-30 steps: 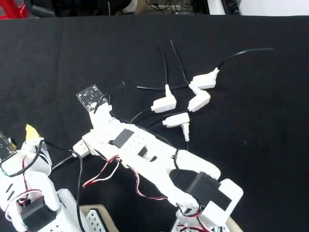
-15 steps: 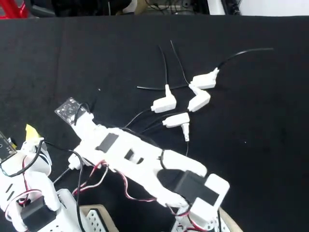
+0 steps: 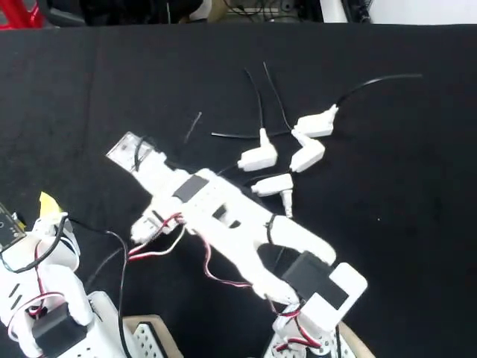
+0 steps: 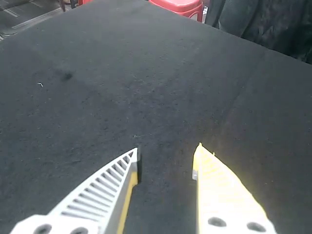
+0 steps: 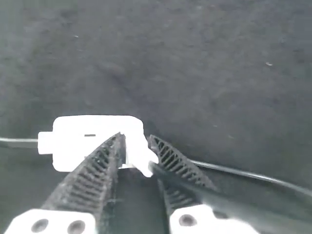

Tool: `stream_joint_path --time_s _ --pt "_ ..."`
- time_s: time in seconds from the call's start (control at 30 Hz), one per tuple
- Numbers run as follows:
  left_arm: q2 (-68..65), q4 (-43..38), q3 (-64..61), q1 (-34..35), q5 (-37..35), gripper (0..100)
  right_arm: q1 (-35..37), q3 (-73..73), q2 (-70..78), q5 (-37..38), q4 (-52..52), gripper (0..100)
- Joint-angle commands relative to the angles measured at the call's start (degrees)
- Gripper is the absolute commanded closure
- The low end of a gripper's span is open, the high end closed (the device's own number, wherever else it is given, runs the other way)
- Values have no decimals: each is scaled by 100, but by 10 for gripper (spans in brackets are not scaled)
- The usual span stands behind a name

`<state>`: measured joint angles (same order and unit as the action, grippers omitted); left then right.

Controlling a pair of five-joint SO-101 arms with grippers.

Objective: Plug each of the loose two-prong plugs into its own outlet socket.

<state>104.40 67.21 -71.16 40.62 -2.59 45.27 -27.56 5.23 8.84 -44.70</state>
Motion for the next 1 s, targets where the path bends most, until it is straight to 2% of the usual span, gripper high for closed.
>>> stream_joint_path --time_s 0.0,0.13,0.2,0.37,0.5,0.6,0.7,0.9,0.97 --pt "9 -26 13 -259 26 809 -281 -92 -637 369 -431 904" --pt "9 -62 136 -470 9 809 -53 -374 -1341 369 -791 714" --pt "9 -44 295 -514 9 809 9 -418 -1640 510 -1002 658" --pt "9 -62 743 -558 9 809 18 -400 -2633 510 -1591 649" --pt "9 -70 875 -998 9 807 26 -233 -3749 299 -2295 650" --pt "9 -70 681 -1543 18 808 -9 119 -4681 35 -3051 681" --pt "9 -26 567 -2018 35 809 -18 233 -5701 70 -3622 759" --pt "0 -70 84 -2220 141 809 -53 -760 -7547 70 -3701 938" --pt "0 -62 -268 -2229 369 809 -352 -1156 -8110 70 -3701 985"
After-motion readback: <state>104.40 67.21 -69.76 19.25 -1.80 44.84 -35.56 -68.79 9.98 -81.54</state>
